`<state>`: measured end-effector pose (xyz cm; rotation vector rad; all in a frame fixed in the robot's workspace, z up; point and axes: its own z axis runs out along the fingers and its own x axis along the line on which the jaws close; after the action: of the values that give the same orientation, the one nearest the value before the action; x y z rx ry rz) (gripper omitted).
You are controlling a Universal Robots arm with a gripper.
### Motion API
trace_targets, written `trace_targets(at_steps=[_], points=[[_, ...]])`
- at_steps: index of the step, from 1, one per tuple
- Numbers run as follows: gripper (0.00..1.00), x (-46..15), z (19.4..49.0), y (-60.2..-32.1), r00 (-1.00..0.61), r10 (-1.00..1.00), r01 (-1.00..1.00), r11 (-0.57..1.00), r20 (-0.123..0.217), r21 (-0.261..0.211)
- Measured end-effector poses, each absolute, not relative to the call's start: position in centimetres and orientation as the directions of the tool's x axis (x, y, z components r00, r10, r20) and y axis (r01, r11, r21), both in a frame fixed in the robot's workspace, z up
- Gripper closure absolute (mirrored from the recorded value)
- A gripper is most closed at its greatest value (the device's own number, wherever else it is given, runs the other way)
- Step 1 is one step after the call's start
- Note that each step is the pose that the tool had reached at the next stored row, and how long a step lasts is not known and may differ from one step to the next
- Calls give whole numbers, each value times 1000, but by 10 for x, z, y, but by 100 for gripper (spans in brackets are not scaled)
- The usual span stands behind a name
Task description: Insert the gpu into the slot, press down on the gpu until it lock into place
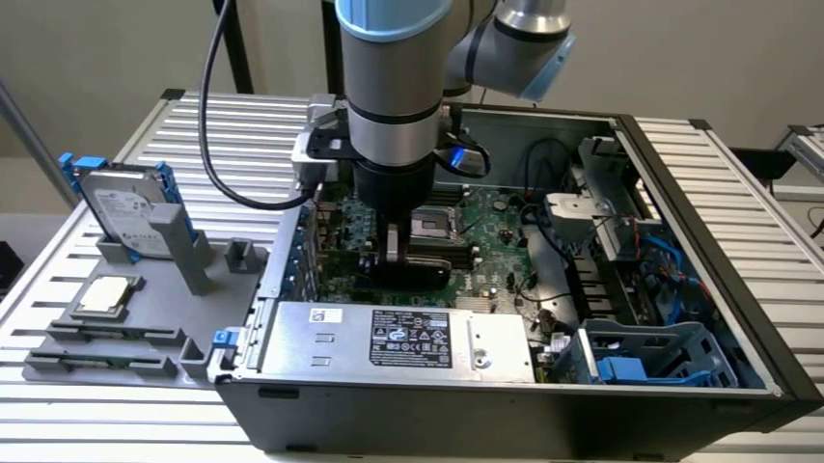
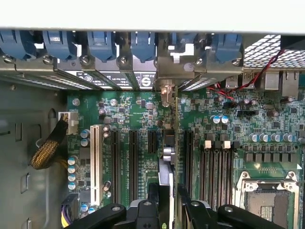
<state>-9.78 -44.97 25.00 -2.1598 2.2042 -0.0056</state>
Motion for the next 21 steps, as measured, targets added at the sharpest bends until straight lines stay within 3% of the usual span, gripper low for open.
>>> trace_targets(at_steps=[9, 10, 21], points=[[73, -98, 247, -449, -18, -999, -999, 19, -40, -43], [67, -98, 252, -450, -18, -999, -999, 19, -39, -42], [67, -98, 302, -450, -18, -999, -999, 19, -38, -41]])
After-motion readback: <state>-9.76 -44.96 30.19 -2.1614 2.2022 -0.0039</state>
